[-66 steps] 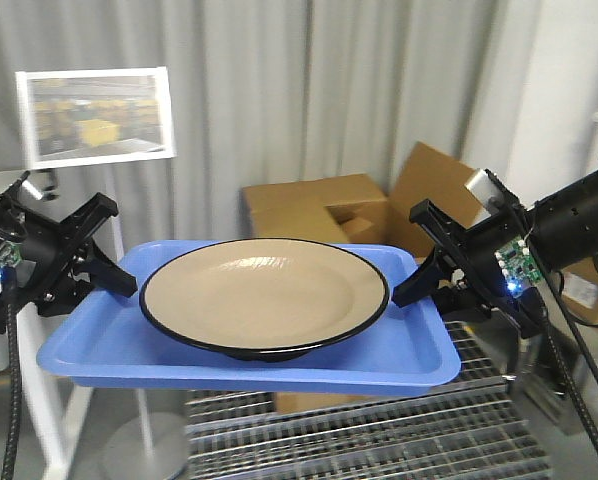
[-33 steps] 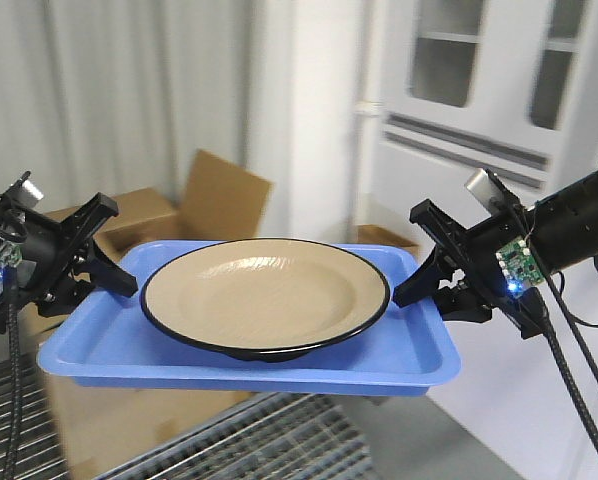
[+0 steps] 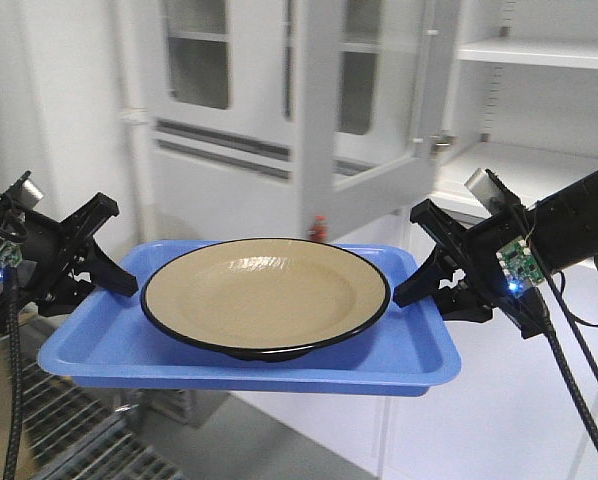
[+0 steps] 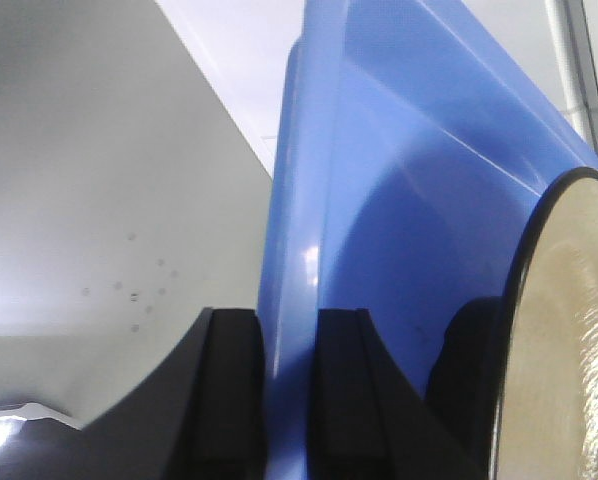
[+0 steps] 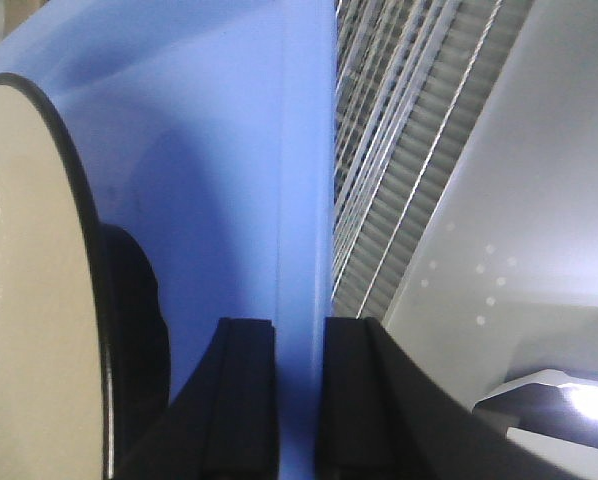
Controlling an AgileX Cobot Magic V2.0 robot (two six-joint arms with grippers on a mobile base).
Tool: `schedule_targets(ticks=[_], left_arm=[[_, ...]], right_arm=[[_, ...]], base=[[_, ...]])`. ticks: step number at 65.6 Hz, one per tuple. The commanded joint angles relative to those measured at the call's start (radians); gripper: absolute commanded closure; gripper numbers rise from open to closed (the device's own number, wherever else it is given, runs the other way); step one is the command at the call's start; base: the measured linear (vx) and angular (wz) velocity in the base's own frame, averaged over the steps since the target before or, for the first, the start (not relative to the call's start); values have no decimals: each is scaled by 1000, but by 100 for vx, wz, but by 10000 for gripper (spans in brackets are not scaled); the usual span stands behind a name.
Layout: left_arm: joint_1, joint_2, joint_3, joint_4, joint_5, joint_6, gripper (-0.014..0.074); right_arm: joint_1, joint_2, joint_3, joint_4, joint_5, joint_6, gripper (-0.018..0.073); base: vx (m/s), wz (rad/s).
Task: Place disk in tray to left cabinet
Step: 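Hold the tray level with both grippers while driving to the cabinet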
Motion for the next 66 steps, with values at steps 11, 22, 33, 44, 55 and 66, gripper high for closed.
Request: schedule_targets(ticks=[11, 22, 33, 44, 55, 66], left_arm=[[-31, -55, -34, -240, 40, -34, 596], [-31, -55, -34, -240, 40, -34, 596], [-31, -55, -34, -240, 40, -34, 596], [-31, -55, -34, -240, 40, -34, 596], [-31, -55, -34, -240, 40, -34, 596], [-31, -55, -34, -240, 40, -34, 596]], right_arm=[[28, -58, -36, 243, -16, 7, 564], [28, -58, -36, 243, -16, 7, 564], [28, -58, -36, 243, -16, 7, 564], [28, -58, -36, 243, -16, 7, 564], [28, -58, -36, 243, -15, 7, 564], [28, -58, -36, 243, -15, 7, 564]], base=[[16, -62], [15, -58], [14, -53], [16, -43], [18, -32], [20, -25]])
